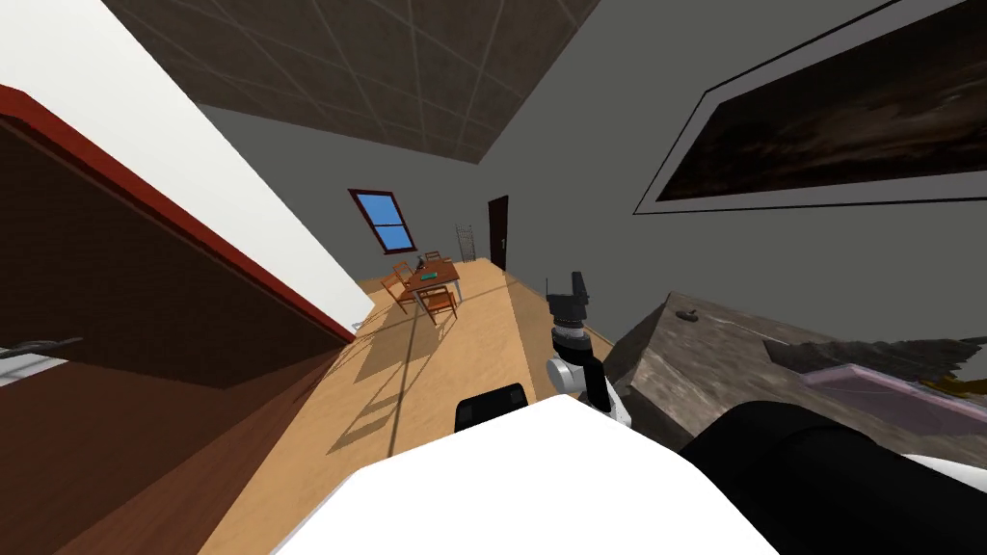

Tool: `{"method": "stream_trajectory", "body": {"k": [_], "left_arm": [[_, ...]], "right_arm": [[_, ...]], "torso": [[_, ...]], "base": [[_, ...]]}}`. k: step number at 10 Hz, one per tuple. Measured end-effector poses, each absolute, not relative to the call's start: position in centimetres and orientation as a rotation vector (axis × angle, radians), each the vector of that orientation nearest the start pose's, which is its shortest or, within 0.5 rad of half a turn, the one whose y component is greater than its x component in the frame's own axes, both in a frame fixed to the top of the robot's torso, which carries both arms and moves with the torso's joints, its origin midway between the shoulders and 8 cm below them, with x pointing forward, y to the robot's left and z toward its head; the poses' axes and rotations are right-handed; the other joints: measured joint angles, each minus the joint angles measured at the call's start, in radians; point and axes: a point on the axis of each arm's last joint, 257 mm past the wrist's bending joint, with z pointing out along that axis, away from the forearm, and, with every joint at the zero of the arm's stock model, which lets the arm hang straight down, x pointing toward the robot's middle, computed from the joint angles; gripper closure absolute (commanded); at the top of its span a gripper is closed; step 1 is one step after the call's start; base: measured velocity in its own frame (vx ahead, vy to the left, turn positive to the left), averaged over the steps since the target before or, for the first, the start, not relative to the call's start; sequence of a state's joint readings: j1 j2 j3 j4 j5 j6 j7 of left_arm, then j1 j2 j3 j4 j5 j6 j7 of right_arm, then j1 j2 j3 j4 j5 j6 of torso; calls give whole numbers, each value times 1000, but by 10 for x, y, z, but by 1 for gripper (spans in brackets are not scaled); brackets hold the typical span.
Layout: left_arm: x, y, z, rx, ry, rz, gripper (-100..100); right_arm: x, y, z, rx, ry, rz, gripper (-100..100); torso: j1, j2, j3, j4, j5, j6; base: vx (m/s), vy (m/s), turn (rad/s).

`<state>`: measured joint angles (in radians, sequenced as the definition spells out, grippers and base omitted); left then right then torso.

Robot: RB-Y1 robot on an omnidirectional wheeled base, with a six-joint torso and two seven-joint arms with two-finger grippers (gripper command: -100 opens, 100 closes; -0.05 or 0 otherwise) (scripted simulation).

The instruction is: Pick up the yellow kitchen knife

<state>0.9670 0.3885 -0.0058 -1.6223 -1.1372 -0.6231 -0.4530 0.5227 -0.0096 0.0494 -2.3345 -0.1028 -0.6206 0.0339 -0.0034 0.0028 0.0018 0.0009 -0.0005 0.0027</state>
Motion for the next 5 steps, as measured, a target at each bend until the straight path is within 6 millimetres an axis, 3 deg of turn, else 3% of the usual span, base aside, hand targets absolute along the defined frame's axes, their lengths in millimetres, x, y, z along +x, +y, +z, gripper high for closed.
{"method": "stream_trajectory", "body": {"k": [2,3,4,5], "left_arm": [[69,283,-482,556,2307,-250,-100],[41,286,-496,594,2361,-241,-100],[22,290,-500,648,2391,-231,-100],[-10,302,-502,699,2449,-222,-100]], "right_arm": [[309,-274,61,589,452,1405,0],[309,-274,61,589,452,1405,0],[309,-274,61,589,452,1405,0],[309,-274,61,589,452,1405,0]], "torso": [[-1,-1,0,0,0,1],[-1,0,0,0,0,0],[-2,-1,0,0,0,0],[-2,-1,0,0,0,1]], "base": [[1,9,376],[1,12,525],[6,10,471],[11,16,399]]}}
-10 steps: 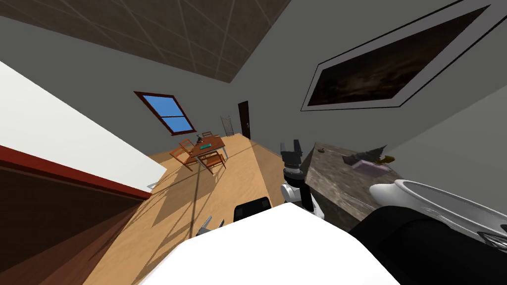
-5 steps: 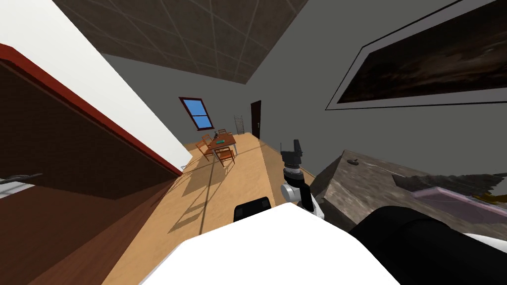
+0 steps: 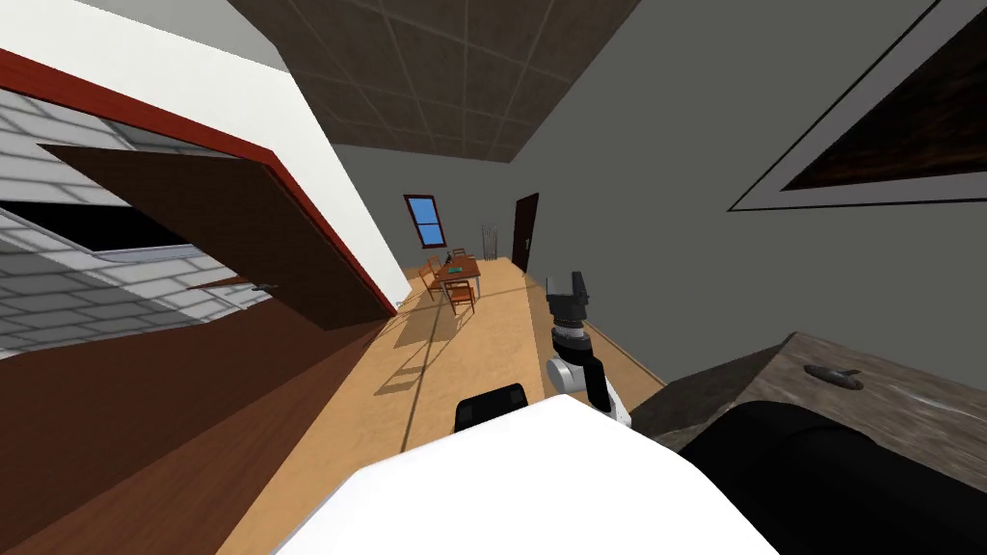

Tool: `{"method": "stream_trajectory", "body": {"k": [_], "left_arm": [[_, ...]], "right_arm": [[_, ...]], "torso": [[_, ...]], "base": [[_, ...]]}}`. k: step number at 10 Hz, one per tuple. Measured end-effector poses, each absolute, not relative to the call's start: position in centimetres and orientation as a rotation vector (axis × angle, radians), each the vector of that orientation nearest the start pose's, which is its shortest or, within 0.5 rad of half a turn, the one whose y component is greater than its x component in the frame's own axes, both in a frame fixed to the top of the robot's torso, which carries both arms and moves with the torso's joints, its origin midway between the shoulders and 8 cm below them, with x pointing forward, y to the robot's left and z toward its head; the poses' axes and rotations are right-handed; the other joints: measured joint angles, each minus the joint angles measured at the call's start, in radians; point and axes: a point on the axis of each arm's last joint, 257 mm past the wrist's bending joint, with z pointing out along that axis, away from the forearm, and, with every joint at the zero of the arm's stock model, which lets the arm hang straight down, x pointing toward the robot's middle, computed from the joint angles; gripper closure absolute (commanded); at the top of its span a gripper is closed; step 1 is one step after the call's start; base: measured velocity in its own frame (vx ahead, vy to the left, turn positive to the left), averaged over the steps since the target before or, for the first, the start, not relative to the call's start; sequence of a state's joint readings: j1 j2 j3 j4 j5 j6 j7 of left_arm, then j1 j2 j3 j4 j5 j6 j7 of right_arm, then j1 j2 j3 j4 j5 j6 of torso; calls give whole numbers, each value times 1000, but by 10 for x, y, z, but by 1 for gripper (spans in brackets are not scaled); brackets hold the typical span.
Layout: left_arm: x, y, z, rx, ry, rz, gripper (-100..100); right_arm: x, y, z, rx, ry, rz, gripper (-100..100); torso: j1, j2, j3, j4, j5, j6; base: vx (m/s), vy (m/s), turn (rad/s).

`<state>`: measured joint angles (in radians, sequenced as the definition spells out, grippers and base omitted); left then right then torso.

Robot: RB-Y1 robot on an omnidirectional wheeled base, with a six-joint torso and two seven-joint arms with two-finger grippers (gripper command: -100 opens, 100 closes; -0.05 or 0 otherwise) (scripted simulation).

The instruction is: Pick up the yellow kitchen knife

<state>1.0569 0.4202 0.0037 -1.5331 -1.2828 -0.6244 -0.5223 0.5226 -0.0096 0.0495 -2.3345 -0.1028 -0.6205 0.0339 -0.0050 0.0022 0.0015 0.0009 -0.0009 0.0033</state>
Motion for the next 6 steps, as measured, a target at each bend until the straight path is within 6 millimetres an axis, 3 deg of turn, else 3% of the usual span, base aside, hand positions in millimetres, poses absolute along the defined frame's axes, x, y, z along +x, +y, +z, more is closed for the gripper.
{"method": "stream_trajectory", "body": {"k": [1,2,6], "left_arm": [[-31,304,-507,744,2482,-220,-100],[-39,304,-513,778,2494,-218,-100],[-148,323,-525,988,2644,-240,-100]], "right_arm": [[309,-274,61,589,452,1405,0],[309,-274,61,589,452,1405,0],[309,-274,61,589,452,1405,0]], "torso": [[0,0,0,0,0,0],[0,-1,0,0,0,1],[-1,0,0,0,0,1]], "base": [[5,3,229],[15,12,445],[-3,-4,396]]}}
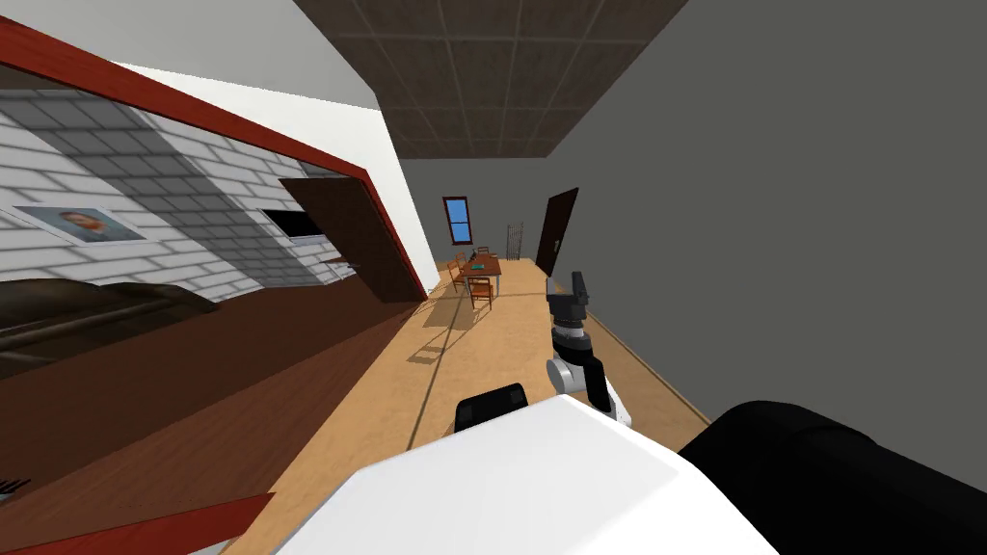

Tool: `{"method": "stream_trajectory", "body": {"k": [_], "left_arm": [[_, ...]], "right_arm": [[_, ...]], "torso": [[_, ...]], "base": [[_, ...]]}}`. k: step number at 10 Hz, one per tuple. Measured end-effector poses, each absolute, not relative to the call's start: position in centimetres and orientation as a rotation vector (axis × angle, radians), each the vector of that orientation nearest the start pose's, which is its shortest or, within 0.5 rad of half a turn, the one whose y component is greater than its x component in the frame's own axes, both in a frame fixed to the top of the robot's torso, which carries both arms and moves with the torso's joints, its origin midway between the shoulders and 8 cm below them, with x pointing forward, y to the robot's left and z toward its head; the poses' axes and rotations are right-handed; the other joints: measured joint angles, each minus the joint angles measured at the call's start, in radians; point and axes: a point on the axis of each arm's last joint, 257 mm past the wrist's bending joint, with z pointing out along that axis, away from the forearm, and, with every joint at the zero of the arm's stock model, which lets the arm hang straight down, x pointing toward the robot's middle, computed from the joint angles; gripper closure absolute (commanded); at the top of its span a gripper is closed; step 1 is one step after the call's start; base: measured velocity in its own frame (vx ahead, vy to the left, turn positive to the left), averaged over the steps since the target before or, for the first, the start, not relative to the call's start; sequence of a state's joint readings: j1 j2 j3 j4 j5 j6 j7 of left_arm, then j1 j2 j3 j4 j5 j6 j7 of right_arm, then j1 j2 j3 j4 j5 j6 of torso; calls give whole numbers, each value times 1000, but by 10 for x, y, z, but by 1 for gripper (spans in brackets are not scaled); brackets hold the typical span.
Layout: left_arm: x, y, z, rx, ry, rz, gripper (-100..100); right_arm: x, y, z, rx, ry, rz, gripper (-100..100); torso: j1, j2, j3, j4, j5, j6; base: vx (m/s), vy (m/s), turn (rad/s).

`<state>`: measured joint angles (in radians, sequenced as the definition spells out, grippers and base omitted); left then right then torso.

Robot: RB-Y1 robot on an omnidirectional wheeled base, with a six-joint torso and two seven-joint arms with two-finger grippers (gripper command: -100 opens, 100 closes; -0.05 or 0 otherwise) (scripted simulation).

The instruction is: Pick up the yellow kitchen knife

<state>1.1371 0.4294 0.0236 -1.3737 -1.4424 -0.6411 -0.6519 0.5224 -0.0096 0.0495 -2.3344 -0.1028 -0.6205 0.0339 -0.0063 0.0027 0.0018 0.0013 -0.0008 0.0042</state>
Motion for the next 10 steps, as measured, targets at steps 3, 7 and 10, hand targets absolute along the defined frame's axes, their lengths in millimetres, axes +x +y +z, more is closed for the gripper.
{"method": "stream_trajectory", "body": {"k": [3,7,10], "left_arm": [[-199,329,-518,1122,2715,-275,-100],[-300,338,-496,1294,2815,-362,-100],[-354,333,-475,1409,2858,-442,-100]], "right_arm": [[309,-274,61,589,452,1405,0],[309,-274,61,589,452,1405,0],[309,-274,61,589,452,1405,0]], "torso": [[-1,0,0,0,0,0],[-2,0,0,0,-1,0],[-3,0,0,0,-1,0]], "base": [[-6,-14,353],[-9,-19,368],[-10,-19,455]]}}
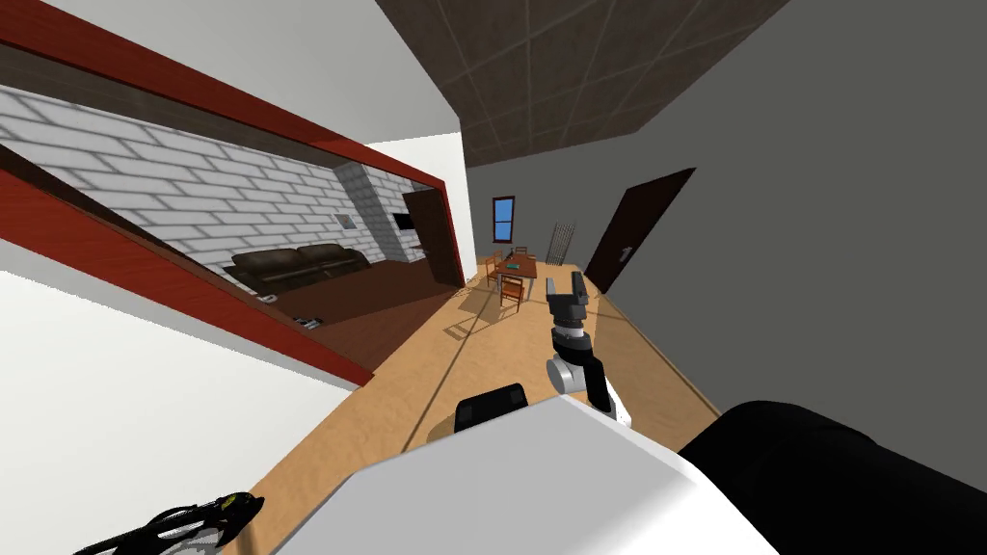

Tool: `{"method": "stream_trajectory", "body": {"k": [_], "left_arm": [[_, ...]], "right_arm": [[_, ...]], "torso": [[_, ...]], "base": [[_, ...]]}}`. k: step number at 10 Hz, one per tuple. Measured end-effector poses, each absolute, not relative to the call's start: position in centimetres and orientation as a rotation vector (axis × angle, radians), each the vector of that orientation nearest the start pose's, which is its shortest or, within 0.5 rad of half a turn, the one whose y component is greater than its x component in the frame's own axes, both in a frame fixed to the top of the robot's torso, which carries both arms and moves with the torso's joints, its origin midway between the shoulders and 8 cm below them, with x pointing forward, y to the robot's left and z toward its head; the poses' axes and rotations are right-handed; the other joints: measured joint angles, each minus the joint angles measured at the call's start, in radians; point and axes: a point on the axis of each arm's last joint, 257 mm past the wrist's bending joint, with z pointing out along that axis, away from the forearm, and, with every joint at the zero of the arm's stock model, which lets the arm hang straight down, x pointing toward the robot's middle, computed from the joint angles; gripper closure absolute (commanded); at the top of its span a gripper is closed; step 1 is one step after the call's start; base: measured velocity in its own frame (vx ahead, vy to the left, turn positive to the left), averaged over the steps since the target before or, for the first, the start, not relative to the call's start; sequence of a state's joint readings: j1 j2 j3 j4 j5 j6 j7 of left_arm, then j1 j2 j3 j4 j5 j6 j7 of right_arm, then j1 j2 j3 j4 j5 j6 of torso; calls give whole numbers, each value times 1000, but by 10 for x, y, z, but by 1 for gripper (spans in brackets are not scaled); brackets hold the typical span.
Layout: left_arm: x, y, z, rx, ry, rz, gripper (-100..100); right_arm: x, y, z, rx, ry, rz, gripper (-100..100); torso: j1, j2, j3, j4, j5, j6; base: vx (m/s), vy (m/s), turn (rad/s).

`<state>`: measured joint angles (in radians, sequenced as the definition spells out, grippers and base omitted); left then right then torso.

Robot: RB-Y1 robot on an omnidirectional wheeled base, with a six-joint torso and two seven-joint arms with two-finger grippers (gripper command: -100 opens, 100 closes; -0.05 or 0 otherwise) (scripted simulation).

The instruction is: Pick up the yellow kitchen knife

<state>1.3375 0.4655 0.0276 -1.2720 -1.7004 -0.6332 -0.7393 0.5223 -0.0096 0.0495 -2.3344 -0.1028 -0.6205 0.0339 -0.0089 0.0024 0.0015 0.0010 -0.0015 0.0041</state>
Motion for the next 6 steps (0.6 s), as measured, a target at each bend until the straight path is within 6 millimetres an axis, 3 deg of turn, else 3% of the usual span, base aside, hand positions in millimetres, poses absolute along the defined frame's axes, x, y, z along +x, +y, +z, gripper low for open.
{"method": "stream_trajectory", "body": {"k": [2,4,6], "left_arm": [[-396,338,-462,1507,2885,-516,-100],[-419,337,-451,1565,2897,-569,-100],[-457,338,-431,1643,2914,-655,-100]], "right_arm": [[309,-274,61,589,452,1405,0],[309,-274,61,589,452,1405,0],[309,-274,61,589,452,1405,0]], "torso": [[-1,0,0,0,0,1],[0,0,0,0,0,1],[-1,0,0,1,0,1]], "base": [[-20,-42,415],[-20,-24,386],[-32,-40,499]]}}
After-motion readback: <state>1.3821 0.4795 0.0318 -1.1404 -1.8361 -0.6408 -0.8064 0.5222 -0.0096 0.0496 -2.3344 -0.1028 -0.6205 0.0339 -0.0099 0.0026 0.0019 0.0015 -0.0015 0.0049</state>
